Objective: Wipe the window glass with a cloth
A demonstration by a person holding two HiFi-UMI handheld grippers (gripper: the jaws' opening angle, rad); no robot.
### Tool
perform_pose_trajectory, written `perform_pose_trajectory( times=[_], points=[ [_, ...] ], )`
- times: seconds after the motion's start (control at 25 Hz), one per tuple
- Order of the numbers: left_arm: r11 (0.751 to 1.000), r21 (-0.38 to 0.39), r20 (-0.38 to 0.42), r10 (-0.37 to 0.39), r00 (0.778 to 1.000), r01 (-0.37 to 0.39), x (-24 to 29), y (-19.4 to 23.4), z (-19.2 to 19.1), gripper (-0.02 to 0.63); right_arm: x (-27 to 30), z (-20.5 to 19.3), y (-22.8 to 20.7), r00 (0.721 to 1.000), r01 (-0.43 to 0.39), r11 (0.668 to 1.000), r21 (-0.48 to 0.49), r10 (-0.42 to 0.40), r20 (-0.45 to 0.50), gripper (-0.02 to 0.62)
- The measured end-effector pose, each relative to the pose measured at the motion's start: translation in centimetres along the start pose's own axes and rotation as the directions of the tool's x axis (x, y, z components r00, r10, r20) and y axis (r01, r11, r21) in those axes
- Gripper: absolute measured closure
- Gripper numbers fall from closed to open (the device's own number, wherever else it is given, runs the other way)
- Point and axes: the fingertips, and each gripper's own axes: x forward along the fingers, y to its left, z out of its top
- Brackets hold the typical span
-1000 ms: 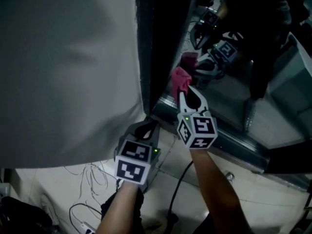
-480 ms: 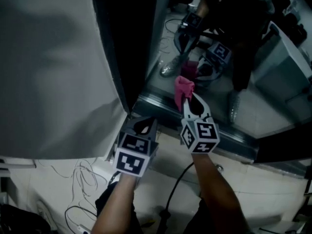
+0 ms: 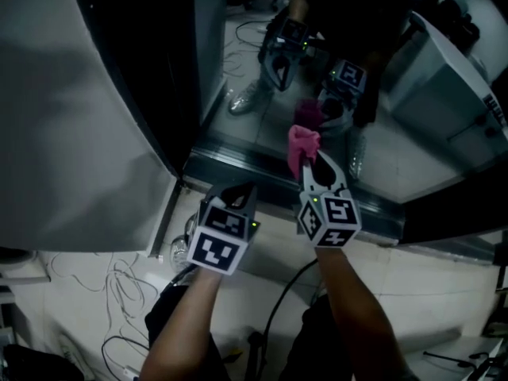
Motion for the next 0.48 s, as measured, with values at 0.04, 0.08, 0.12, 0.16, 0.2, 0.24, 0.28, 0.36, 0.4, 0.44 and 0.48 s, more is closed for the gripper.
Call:
perform_pose_trajectory(
  times=[0.04,0.08,0.12,0.16,0.2,0.24,0.28,0.36,0.4,0.44,0.48],
  points=[
    [1.000,0.004,-0.001,-0.010,1.000,0.010,0.5,-0.7,0.1,0.604,-0.5,-0.2,-0.8,1.000,0.010,1.000,0.001,-0.010,-0.002,0.543],
    [1.000,0.008,-0.003,-0.021,1.000,0.021,0.9,-1.4,0.1,0.604,-1.0,-0.3,-1.7,1.000,0.021,1.000,0.001,-0.021,-0.004,0.543],
    [0.999,0.011,-0.007,-0.031,0.999,0.031,1.3,-2.1,0.1,0.604,-1.5,-0.5,-2.5,0.999,0.031,1.000,0.000,-0.031,-0.007,0.543],
    [0.999,0.013,-0.010,-0.040,0.999,0.040,1.7,-2.6,0.1,0.604,-2.0,-0.7,-3.2,0.999,0.041,0.999,-0.001,-0.041,-0.010,0.543],
    [0.999,0.014,-0.013,-0.050,0.999,0.050,2.1,-3.2,0.1,0.604,-2.4,-0.8,-4.0,0.999,0.050,0.999,-0.004,-0.050,-0.013,0.543],
    [0.998,0.013,-0.014,-0.059,0.998,0.060,2.4,-3.7,0.2,0.604,-2.9,-1.0,-4.7,0.998,0.059,0.998,-0.005,-0.059,-0.015,0.543],
    [0.998,0.011,-0.011,-0.067,0.998,0.067,2.7,-4.2,0.3,0.604,-3.4,-1.1,-5.4,0.998,0.068,0.998,-0.007,-0.068,-0.016,0.543],
    [0.996,0.014,-0.001,-0.084,0.996,0.084,3.4,-5.5,0.6,0.604,-4.4,-1.4,-6.9,0.996,0.087,0.996,-0.006,-0.087,-0.019,0.543],
    [0.995,0.023,-0.006,-0.092,0.996,0.092,3.8,-6.2,0.5,0.604,-4.9,-1.6,-7.7,0.995,0.097,0.995,-0.005,-0.097,-0.021,0.543],
    [0.994,0.033,-0.016,-0.100,0.995,0.100,4.2,-6.9,0.4,0.604,-5.5,-1.7,-8.5,0.994,0.107,0.994,-0.004,-0.107,-0.021,0.543],
    [0.993,0.039,-0.023,-0.110,0.994,0.111,4.6,-7.7,0.3,0.604,-6.0,-1.9,-9.4,0.993,0.117,0.993,-0.001,-0.117,-0.022,0.543]
  ],
)
